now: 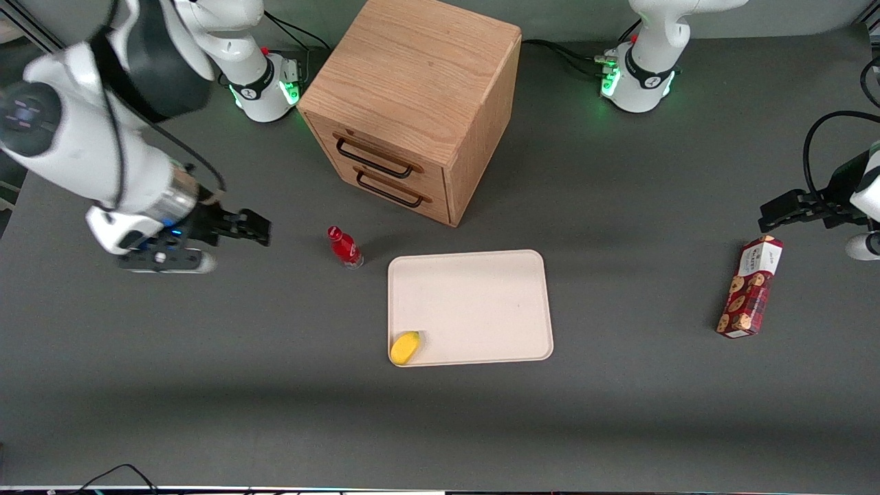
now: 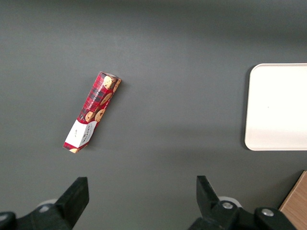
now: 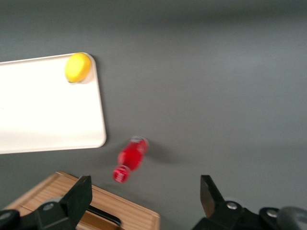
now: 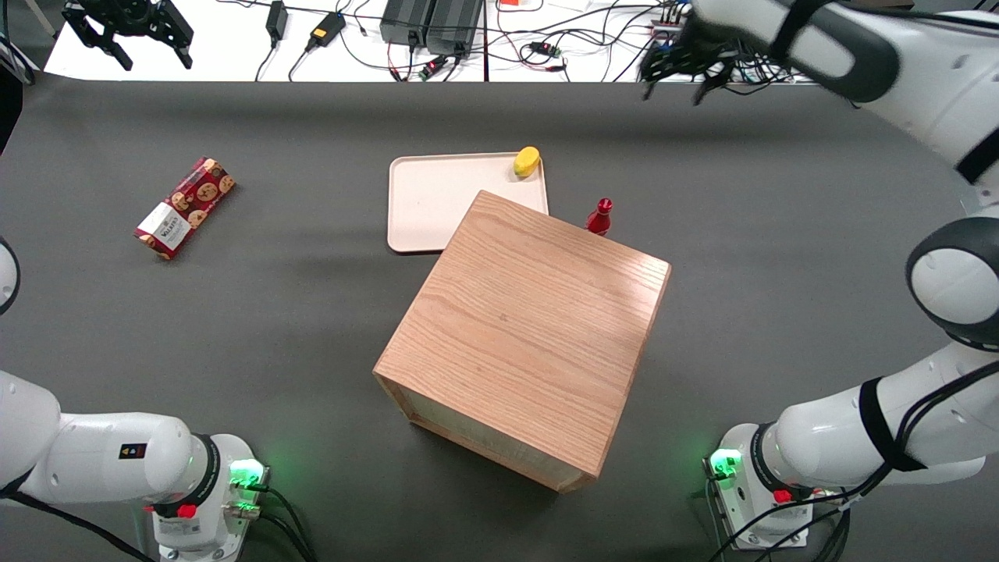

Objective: Place coke bottle on tray
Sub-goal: 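Move the right gripper down toward the red Coca-Cola bottle, then close the right gripper around the red bottle's neck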

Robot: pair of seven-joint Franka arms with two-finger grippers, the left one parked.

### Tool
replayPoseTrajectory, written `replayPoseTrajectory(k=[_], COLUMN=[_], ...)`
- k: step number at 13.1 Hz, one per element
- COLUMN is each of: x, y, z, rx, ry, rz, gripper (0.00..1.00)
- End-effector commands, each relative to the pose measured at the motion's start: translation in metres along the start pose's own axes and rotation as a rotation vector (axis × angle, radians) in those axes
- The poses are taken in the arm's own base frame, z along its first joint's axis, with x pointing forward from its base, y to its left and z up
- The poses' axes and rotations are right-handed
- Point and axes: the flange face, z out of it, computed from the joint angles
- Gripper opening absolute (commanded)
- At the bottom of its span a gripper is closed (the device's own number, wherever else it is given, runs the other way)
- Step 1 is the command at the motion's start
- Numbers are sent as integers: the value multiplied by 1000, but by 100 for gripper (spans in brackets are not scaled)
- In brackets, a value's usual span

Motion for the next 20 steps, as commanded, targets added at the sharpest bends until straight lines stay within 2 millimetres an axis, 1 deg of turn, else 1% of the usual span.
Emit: replayPoseTrajectory(k=[1,2,3,4,5,6,8,9,11,17,20], x=[-8,-15,-22,-32,-41,-48,-59,-67,-77,-78,-79], y=[-33,-43,-50,-54,-52,-50,-45,-45,-43,-46,-52], z=[45,68,86,108,126,139,160,171,183,192,195], rx=[-19,-35,-36,-36,-41,-45,-79,-104,-112,-99,-85], ry=[11,3,6,2,0,-3,-22,-27,-22,-20,-11], rz=[24,27,31,35,30,26,9,-15,-6,5,16], gripper=[100,100,100,100,100,100,100,100,100,100,100])
